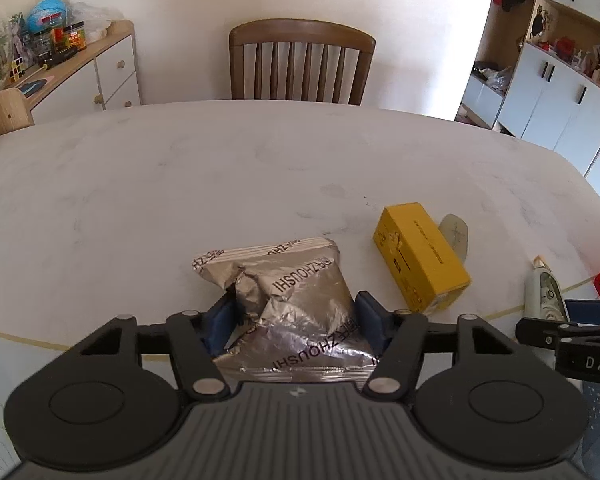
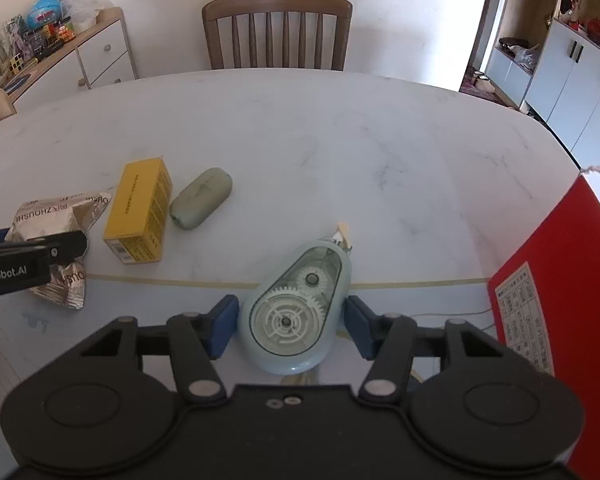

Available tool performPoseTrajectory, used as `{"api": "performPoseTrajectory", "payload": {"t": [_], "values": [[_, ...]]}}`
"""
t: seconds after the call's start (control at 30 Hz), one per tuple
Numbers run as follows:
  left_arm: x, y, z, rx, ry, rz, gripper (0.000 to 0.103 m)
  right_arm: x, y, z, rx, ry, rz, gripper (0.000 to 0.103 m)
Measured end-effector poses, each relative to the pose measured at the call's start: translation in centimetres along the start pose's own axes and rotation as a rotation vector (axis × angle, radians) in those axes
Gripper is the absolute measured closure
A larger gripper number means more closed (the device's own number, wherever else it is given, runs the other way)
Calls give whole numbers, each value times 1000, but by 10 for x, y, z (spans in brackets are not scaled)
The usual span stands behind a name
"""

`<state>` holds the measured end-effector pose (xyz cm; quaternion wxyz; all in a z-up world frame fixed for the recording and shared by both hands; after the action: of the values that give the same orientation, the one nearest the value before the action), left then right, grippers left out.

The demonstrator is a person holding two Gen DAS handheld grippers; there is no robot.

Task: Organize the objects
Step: 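Reach left tool toward the silver foil bag while right tool reaches toward the tape dispenser, then grasp the silver foil bag with left tool while right tool grasps the blue tape dispenser, then carry the foil bag with left tool while right tool carries the tape dispenser into the shoebox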

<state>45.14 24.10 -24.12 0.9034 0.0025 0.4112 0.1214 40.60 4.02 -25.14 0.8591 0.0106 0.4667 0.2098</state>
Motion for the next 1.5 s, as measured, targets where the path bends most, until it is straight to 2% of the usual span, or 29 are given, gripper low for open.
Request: {"api": "performPoseTrajectory", "payload": {"t": [0.13,0.37,0.6,0.83,1.17,1.5], "values": [[-7,-1,-1,14,11,-11,47,-7,3,-4,-10,1,26,47],[-32,-8,-24,38,50,-39,48,-33,18,-21,-43,-5,82,47],[-80,-23,-54,58,78,-81,48,-78,34,-38,-62,-15,154,47],[-133,-44,-59,63,71,-111,48,-129,35,-52,-69,-40,203,47],[-203,-94,-59,102,46,-138,48,-200,15,-59,-126,-86,238,47],[-248,-166,-53,122,7,-171,48,-256,-41,-59,-157,-143,238,47]]}}
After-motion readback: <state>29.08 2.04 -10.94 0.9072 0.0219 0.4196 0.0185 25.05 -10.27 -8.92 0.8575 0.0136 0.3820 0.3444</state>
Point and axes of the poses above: each gripper's, at about its wrist camera, not at the fingertips, and x roughly the way its jaws point, y to its left, z to its top, the point moved 9 cm from there along x, roughly the way its jaws point, and after that the axes turned 14 degrees about z, right-handed, at the moved point
